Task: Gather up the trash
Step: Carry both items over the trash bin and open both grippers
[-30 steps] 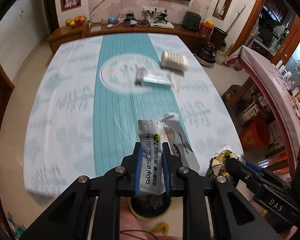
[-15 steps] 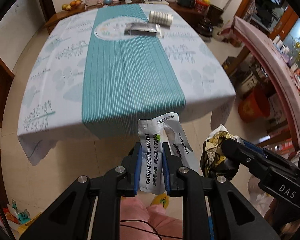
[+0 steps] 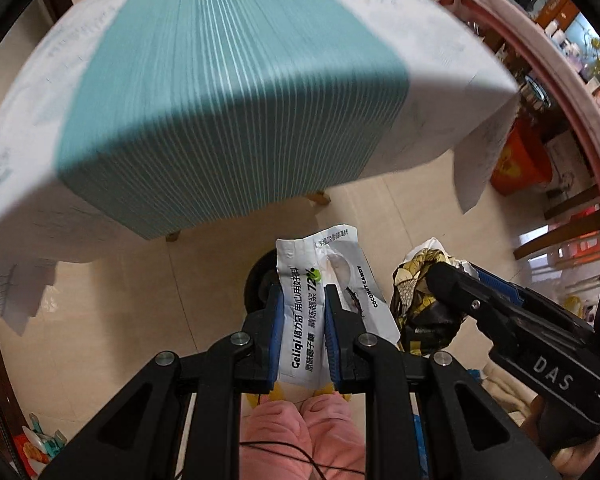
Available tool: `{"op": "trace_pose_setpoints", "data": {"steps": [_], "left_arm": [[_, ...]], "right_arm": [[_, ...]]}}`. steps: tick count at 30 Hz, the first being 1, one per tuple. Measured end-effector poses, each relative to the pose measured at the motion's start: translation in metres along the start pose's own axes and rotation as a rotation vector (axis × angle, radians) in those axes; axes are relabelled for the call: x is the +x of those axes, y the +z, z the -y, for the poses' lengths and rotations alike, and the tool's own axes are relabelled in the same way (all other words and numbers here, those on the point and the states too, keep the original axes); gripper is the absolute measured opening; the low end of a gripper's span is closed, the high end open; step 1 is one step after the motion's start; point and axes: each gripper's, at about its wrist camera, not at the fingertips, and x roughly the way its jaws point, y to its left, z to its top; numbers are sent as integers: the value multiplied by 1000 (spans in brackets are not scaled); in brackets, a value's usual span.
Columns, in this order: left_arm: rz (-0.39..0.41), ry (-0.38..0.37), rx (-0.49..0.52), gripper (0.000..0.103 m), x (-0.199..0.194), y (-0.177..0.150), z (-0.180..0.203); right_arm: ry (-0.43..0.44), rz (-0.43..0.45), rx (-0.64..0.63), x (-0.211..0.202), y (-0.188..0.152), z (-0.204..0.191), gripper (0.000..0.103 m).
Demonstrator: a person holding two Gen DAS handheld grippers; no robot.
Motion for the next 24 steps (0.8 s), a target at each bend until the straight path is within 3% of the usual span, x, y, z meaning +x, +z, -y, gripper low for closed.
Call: {"op": "trace_pose_setpoints", "data": {"steps": [10, 24], "left_arm": [[-60, 1, -16, 17, 82, -7, -3], [-100, -14, -26, 18, 133, -10, 1]], "right_arm": [[-44, -32, 91, 73, -23, 52, 42], [-37, -44, 149, 107, -38, 75, 42]]}}
